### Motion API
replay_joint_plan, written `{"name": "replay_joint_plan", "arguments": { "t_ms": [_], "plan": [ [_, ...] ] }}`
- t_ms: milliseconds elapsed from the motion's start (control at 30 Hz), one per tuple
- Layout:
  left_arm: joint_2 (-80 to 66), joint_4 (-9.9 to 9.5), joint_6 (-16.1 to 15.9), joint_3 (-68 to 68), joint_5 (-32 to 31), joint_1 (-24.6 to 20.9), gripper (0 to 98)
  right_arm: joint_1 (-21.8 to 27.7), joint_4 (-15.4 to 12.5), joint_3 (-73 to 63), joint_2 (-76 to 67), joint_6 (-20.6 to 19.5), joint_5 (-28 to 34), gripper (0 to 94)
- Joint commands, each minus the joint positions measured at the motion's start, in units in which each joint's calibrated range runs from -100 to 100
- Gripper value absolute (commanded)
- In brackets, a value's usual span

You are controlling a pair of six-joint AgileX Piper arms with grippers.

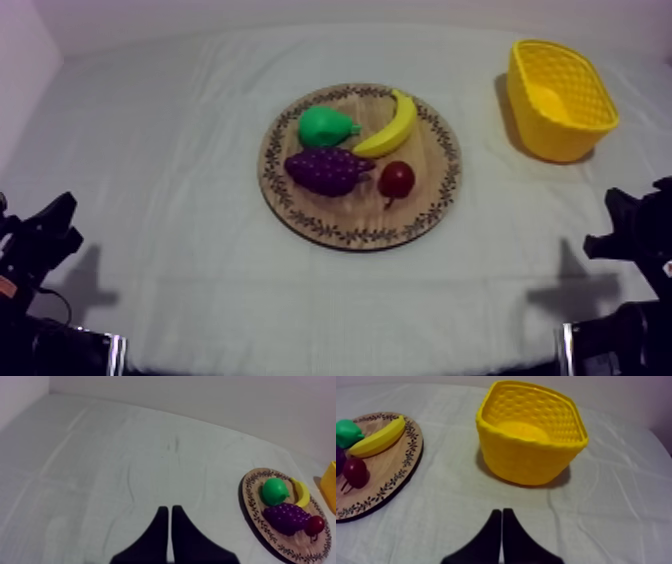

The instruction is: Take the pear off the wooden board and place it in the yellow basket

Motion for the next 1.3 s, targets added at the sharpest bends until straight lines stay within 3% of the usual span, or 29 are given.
{"name": "replay_joint_plan", "arguments": {
  "t_ms": [0, 333, 533, 633, 733, 933, 1267],
  "plan": [
    [0.0, -0.02, 0.0, 0.0, 0.0, 0.0, 0.1, 0.0, 0.0, 0.0, 0.0, -0.1, 0.1, 0.4],
    [0.0, -0.02, 0.0, 0.0, 0.0, 0.0, 0.1, -0.2, 0.0, 0.0, 0.0, 0.0, 0.1, 0.4],
    [0.0, -0.02, 0.0, 0.0, 0.0, 0.0, 0.1, -3.1, 0.8, -0.2, 0.0, 0.2, 1.2, 0.4],
    [0.0, -0.02, 0.0, 0.0, 0.0, 0.0, 0.1, -5.3, 3.7, -1.4, 1.0, -2.1, 4.4, 0.4],
    [0.0, -0.02, 0.0, 0.0, 0.0, 0.0, 0.1, -8.8, 8.7, -2.8, 4.9, -6.8, 7.5, 0.4],
    [0.0, -0.02, 0.0, 0.0, 0.0, 0.0, 0.1, -14.6, 17.0, -7.0, 18.4, -13.3, 8.0, 0.4],
    [0.0, -0.02, 0.0, 0.0, 0.0, 0.0, 0.1, -19.8, 18.6, -31.0, 42.8, -12.1, 19.6, 0.4]
  ]
}}
